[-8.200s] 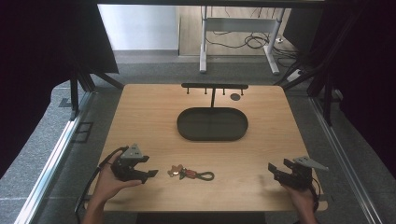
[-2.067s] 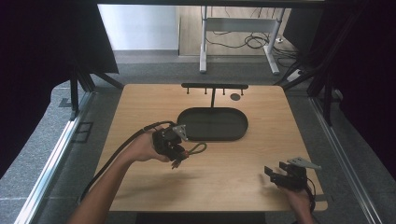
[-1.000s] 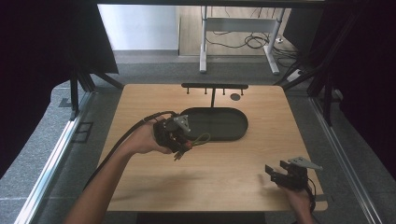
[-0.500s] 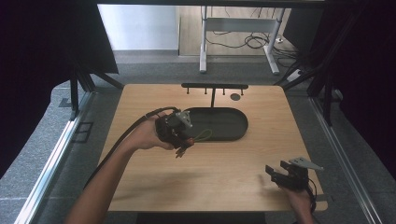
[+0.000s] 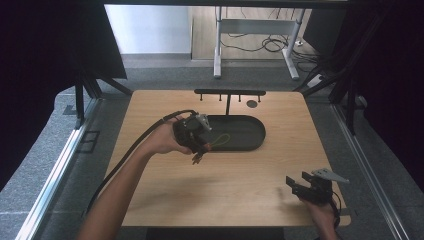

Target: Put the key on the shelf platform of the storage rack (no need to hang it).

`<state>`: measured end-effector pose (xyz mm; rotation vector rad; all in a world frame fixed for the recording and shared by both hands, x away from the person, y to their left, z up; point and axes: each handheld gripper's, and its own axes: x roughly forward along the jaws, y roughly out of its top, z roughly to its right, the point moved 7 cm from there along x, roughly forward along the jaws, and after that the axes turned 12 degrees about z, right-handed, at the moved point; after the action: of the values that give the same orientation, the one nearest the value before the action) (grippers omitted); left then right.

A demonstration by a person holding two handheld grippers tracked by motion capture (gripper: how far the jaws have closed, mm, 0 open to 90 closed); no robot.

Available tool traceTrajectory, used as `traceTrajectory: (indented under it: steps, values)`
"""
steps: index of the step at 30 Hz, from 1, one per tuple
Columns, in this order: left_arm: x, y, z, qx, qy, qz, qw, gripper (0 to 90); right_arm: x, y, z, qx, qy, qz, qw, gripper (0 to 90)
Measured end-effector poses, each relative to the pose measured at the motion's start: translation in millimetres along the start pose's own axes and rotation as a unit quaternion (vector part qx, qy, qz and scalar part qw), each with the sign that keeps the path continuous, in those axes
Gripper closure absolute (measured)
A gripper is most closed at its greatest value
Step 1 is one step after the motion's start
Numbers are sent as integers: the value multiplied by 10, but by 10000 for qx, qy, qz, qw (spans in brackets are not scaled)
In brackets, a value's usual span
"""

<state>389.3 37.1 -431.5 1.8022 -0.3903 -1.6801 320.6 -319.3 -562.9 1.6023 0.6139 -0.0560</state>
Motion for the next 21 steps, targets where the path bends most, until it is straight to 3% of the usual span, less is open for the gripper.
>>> traceTrajectory:
  steps: [21]
  values:
    - [30, 98, -262, -163, 115, -35, 9998, 665, 28, -20, 7, 11, 4, -41, 10000, 279]
